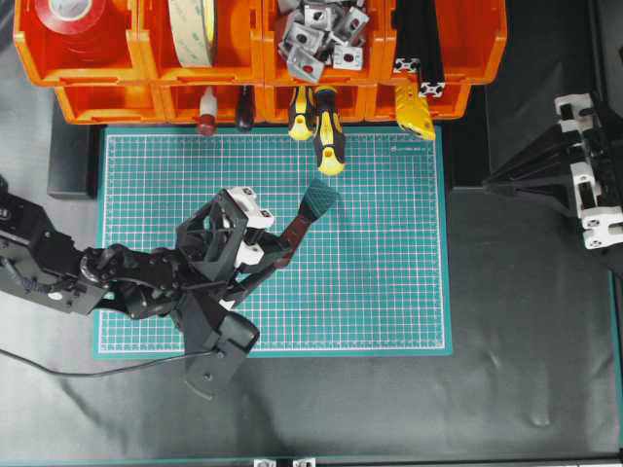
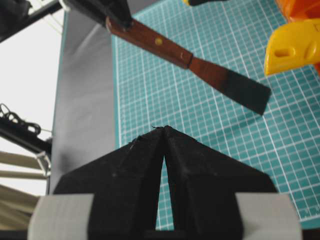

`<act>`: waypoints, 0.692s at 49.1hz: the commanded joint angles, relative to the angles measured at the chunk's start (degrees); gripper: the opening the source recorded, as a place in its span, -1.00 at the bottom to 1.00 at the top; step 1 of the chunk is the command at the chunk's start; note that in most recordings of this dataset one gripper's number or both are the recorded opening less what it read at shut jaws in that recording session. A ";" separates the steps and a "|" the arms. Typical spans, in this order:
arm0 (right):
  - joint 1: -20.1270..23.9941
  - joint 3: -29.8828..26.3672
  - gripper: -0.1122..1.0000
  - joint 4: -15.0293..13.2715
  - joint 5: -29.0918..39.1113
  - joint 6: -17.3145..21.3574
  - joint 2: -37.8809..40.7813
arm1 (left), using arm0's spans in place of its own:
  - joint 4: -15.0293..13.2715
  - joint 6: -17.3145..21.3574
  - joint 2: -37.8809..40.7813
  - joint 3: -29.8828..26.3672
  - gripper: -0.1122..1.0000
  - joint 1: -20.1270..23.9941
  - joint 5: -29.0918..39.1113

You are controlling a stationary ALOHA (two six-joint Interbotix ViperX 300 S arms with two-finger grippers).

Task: Pick red screwdriver from container rack with left arm.
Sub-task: 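Lower the putty knife onto the green mat and open the left gripper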

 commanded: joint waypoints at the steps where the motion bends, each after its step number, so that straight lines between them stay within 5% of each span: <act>1: 0.18 -1.85 -0.79 0.18 0.53 0.09 0.18 | 0.26 -1.76 -1.05 -0.35 -0.31 0.35 0.09; 13: 0.18 -1.85 -0.79 0.18 0.62 0.09 0.26 | 0.18 -15.12 -1.85 2.20 0.78 -0.35 -1.93; 29: 0.18 -1.76 -0.79 0.09 0.62 0.09 0.35 | -0.09 -44.21 -5.19 9.40 0.79 -4.22 -2.29; 34: 0.18 -1.76 -0.79 0.09 0.35 0.00 0.44 | -0.09 -49.31 -6.15 11.34 0.79 -5.45 -2.29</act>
